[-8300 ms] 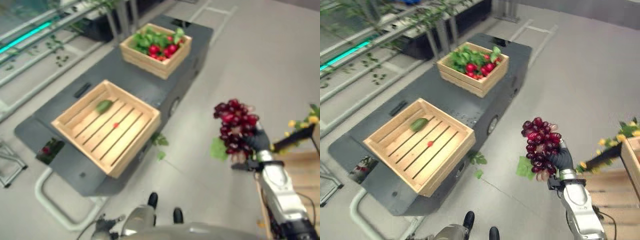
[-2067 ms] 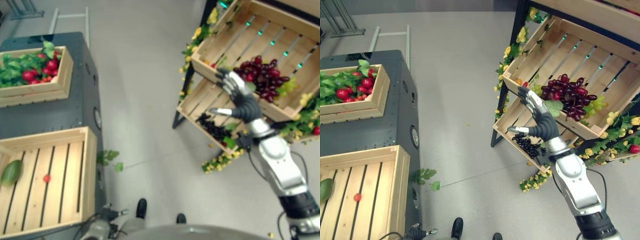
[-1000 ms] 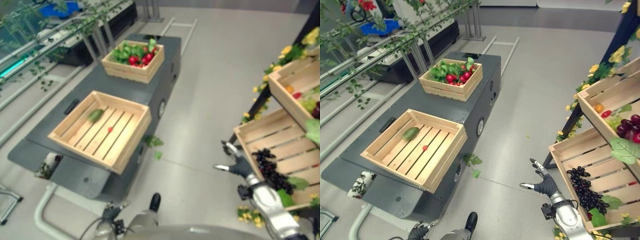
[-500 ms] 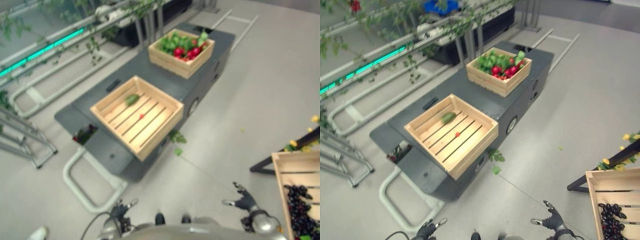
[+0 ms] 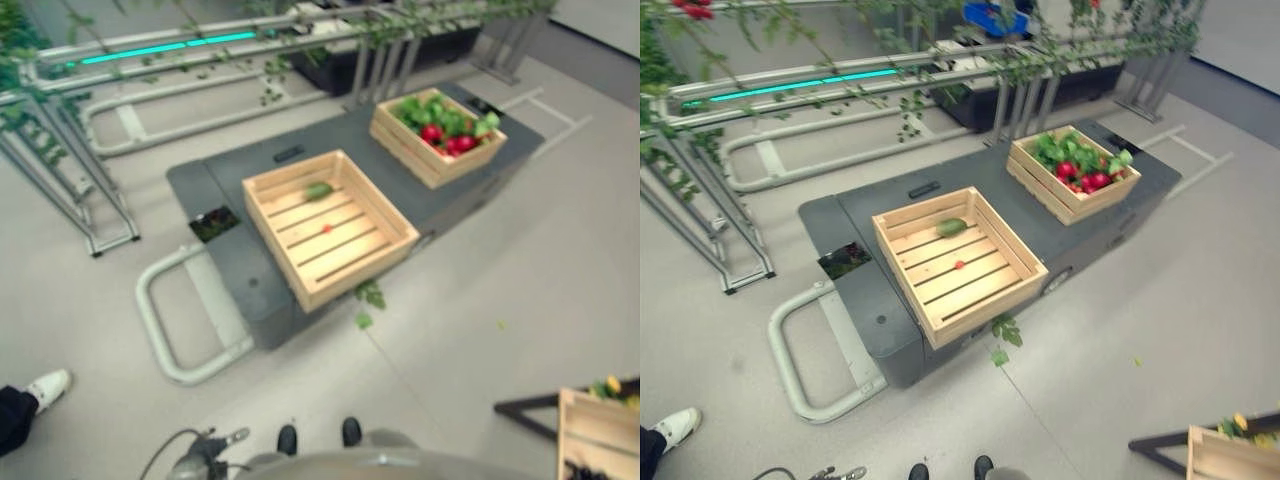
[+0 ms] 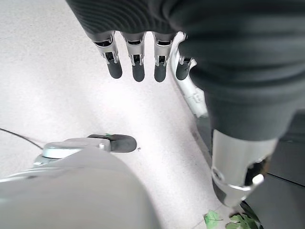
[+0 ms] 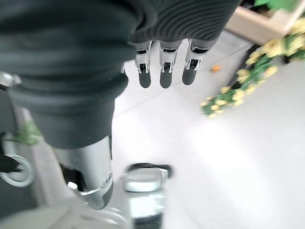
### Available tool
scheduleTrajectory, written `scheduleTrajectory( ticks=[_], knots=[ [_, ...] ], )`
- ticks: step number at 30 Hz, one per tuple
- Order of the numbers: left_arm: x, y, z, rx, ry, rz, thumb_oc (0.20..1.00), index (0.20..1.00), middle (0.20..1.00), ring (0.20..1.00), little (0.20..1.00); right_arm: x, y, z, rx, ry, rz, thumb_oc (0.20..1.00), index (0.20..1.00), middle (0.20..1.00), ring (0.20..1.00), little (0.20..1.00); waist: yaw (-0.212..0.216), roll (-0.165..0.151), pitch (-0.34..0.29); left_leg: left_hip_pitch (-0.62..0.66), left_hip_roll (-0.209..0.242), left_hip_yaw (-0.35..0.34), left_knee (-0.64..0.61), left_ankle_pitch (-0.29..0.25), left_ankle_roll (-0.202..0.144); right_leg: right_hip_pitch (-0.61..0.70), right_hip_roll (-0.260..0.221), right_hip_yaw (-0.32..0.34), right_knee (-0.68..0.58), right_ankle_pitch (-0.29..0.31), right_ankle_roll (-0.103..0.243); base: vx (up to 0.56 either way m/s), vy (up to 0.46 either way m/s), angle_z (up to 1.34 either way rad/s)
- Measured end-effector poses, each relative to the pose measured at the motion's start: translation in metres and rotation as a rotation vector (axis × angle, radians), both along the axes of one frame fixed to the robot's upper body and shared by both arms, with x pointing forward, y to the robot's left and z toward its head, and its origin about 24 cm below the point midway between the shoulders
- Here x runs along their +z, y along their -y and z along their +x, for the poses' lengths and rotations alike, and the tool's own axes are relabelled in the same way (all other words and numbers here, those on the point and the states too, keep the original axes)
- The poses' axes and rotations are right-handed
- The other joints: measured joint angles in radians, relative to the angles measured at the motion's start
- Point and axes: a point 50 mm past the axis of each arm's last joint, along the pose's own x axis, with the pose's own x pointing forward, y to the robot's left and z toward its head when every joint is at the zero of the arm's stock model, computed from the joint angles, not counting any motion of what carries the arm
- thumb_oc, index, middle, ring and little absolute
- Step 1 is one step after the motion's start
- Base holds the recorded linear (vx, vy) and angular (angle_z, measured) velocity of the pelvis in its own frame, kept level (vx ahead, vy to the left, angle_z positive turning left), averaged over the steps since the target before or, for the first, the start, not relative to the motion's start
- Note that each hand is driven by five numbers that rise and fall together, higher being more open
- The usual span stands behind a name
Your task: Pick up the fruits from the basket on one side to the basket on the other side
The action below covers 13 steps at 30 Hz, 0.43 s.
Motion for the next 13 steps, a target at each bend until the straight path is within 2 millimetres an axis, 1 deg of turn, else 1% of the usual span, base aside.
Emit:
scheduleTrajectory(
  ticks=[1, 2, 3, 4, 6, 8, 11, 13],
  knots=[
    [-0.001, 0.001, -0.003, 0.003, -0.012, -0.004, 1.0, 1.0, 1.0, 1.0, 1.0, 0.0, -0.001, -0.003, -0.002, -0.01, 0.003, 1.0, 1.0, 1.0, 1.0, 1.0, 0.002, 0.001, -0.005, 0.009, 0.005, -0.001, 0.0, -0.004, -0.007, 0.018, -0.001, -0.002, -0.027, 0.031, -0.029, 0.03, -0.085, 0.14],
    [-0.002, 0.003, -0.009, 0.005, -0.032, -0.015, 1.0, 1.0, 1.0, 1.0, 1.0, -0.001, -0.001, -0.004, -0.002, -0.016, 0.009, 1.0, 1.0, 1.0, 1.0, 1.0, 0.005, 0.011, -0.017, 0.019, 0.017, -0.007, 0.0, -0.011, -0.019, 0.067, 0.006, -0.017, -0.102, 0.06, -0.041, 0.04, -0.087, 0.06],
    [-0.003, 0.004, -0.01, 0.005, -0.036, -0.022, 1.0, 1.0, 1.0, 1.0, 1.0, -0.001, -0.001, -0.003, -0.002, -0.018, 0.009, 1.0, 1.0, 1.0, 1.0, 1.0, 0.005, 0.015, -0.023, 0.024, 0.022, -0.005, 0.0, -0.014, -0.023, 0.082, 0.009, -0.018, -0.128, 0.072, -0.049, 0.05, -0.088, 0.06],
    [-0.004, 0.007, -0.012, 0.006, -0.041, -0.031, 1.0, 1.0, 1.0, 1.0, 1.0, 0.0, 0.0, 0.001, 0.001, -0.012, 0.01, 1.0, 1.0, 1.0, 1.0, 1.0, 0.007, 0.02, -0.034, 0.028, 0.03, -0.005, 0.0, -0.022, -0.035, 0.111, 0.018, -0.017, -0.164, 0.085, -0.058, 0.07, -0.094, -0.03],
    [-0.005, 0.011, -0.015, 0.007, -0.055, -0.048, 1.0, 1.0, 1.0, 1.0, 1.0, 0.0, 0.0, 0.005, 0.007, -0.006, 0.013, 1.0, 1.0, 1.0, 1.0, 1.0, 0.005, 0.037, -0.064, 0.033, 0.042, -0.001, 0.0, -0.03, -0.045, 0.133, 0.029, -0.016, -0.2, 0.098, -0.07, 0.05, -0.104, -0.04],
    [-0.006, 0.015, -0.016, 0.009, -0.061, -0.061, 1.0, 1.0, 1.0, 1.0, 1.0, 0.001, 0.004, 0.008, 0.009, 0.002, 0.005, 1.0, 1.0, 1.0, 1.0, 1.0, 0.004, 0.054, -0.077, 0.052, 0.055, 0.008, 0.0, -0.036, -0.055, 0.152, 0.041, -0.015, -0.199, 0.096, -0.082, 0.01, -0.118, -0.04],
    [-0.007, 0.017, -0.014, 0.006, -0.059, -0.074, 1.0, 1.0, 1.0, 1.0, 1.0, 0.001, 0.005, 0.009, 0.01, 0.002, 0.004, 1.0, 1.0, 1.0, 1.0, 1.0, 0.004, 0.066, -0.09, 0.066, 0.067, 0.009, 0.0, -0.04, -0.062, 0.165, 0.054, -0.016, -0.2, 0.09, -0.092, -0.01, -0.099, 0.01],
    [-0.007, 0.017, -0.014, 0.004, -0.06, -0.081, 1.0, 1.0, 1.0, 1.0, 1.0, 0.001, 0.005, 0.01, 0.011, 0.005, 0.004, 1.0, 1.0, 1.0, 1.0, 1.0, 0.004, 0.068, -0.093, 0.065, 0.07, 0.008, 0.002, -0.041, -0.065, 0.165, 0.058, -0.018, -0.199, 0.089, -0.093, 0.0, -0.093, 0.03]
  ],
)
